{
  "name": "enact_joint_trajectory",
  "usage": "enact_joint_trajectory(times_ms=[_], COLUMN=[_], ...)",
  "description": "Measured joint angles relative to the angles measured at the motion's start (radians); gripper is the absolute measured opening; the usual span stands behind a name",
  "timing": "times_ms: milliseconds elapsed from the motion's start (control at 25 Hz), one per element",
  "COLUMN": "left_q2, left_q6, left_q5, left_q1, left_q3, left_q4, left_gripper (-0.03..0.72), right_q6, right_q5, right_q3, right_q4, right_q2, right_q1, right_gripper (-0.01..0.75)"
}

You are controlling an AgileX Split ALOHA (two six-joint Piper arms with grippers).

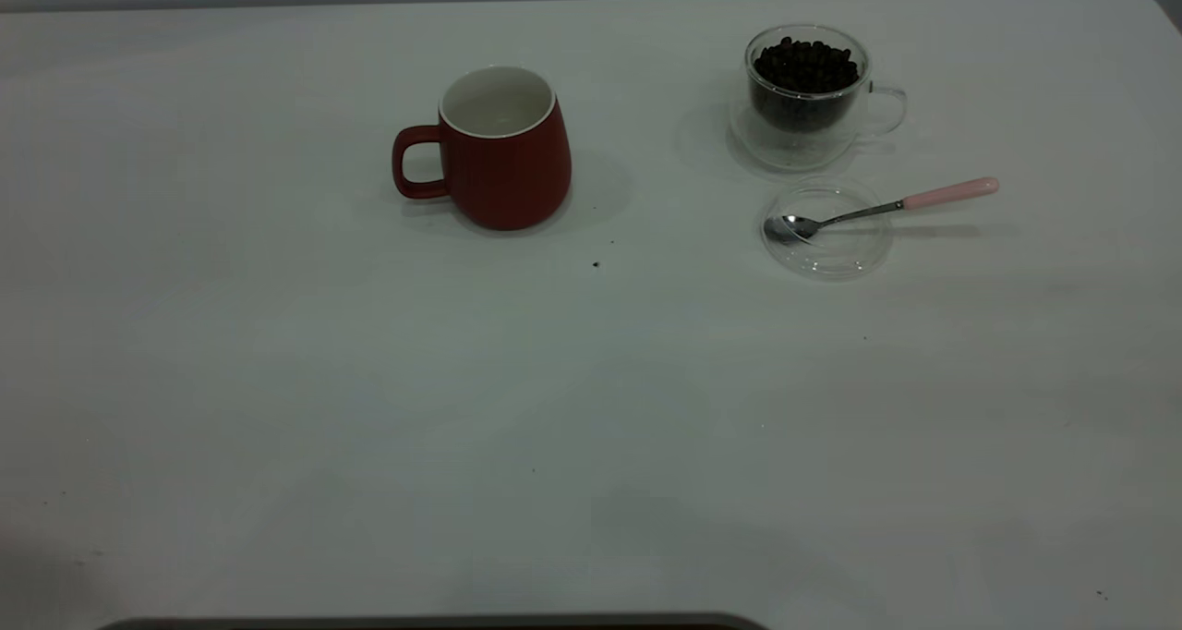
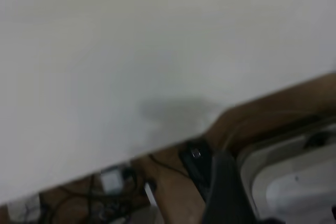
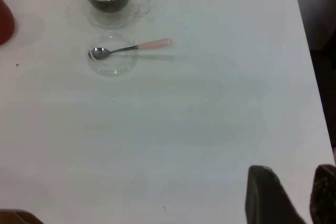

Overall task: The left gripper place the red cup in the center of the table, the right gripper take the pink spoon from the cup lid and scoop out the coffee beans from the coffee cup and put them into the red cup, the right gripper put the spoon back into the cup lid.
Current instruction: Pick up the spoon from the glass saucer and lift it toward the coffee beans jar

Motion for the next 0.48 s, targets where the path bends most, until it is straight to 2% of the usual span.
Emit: enact_joint_trajectory(times_ms=[280, 480], left_q2=[-0.271, -0.414], left_q6=[-0.087, -0.1], left_q5=[-0.024, -0.049], left_q1=[0.0, 0.0], left_q3=[0.254, 0.32], left_q4=[0.0, 0.015], left_gripper=[0.586, 0.586], right_q6=[0.001, 0.001], right_q5=[0.0, 0.0], right_q3=[0.0, 0.0], right_q4=[0.0, 0.0], right_q2=[0.0, 0.0], right_q1=[0.0, 0.0], right_gripper=[0.239, 0.239])
